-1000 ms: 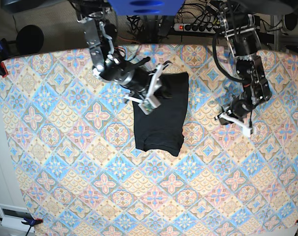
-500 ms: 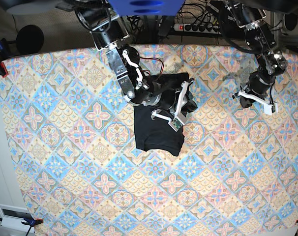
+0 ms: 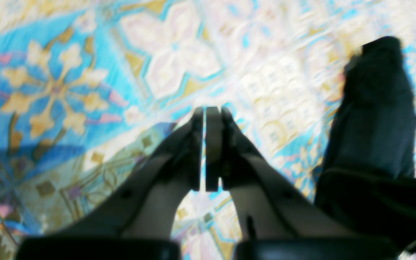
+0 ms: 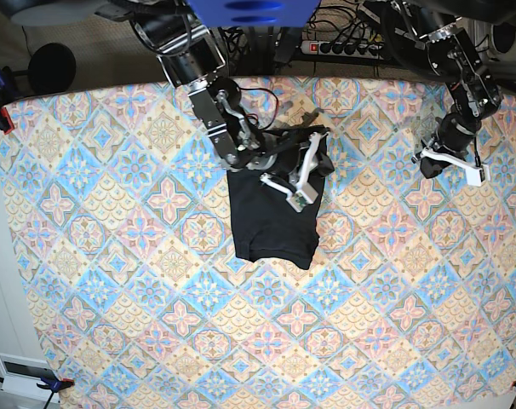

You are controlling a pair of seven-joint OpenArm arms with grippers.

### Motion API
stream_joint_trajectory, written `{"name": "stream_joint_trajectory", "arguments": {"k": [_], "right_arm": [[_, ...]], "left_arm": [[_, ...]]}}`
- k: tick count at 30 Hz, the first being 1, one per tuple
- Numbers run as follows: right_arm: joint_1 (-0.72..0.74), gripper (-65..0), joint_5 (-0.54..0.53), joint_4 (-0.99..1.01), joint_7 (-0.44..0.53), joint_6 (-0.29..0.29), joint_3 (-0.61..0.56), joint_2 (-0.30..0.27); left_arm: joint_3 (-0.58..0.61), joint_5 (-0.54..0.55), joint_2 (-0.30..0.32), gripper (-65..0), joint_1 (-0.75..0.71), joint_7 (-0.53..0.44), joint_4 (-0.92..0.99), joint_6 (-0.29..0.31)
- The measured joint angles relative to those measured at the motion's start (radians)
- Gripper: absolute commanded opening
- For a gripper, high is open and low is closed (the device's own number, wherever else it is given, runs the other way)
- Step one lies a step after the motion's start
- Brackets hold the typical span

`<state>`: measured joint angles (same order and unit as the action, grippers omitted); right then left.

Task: Layout the t-shirt on the table in an organized manner, then fold the t-shirt properly
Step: 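Slide the folded bundle with the right gripper toward the tablecloth edge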

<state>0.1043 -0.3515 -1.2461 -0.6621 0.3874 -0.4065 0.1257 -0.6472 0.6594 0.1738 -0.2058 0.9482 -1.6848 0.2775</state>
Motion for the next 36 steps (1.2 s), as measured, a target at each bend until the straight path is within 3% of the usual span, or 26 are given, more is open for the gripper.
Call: {"name": "stream_joint_trajectory", "arguments": {"k": [6,10,15,26,36], "right_arm": [[-0.046,-62.0,-0.045,-0.017,0.05,0.011,0.226,-0.067],[-0.055,-62.0,-0.062,-0.017,0.056,0.035,0.272,-0.09],[-0.054,-61.9,-0.084,-0.018,0.072,0.047,0.327,-0.164],[-0.042,-61.7,-0.098,-0.024,0.092,0.046,0.352,-0.331],[-0.02,-61.8,-0.047,-0.065,0.047,0.014,0.348,-0.358]], "left_arm": [[0.001,0.004,0.0,-64.8,0.006,-0.004,0.0,0.003],[0.001,0.003,0.001,-64.8,0.006,-0.004,0.0,0.0],[0.004,0.004,0.0,-64.8,0.012,-0.004,0.0,0.003],[0.004,0.004,0.0,-64.8,0.012,-0.004,0.0,0.003],[0.006,0.003,0.0,-64.8,0.012,-0.004,0.0,0.003]]}}
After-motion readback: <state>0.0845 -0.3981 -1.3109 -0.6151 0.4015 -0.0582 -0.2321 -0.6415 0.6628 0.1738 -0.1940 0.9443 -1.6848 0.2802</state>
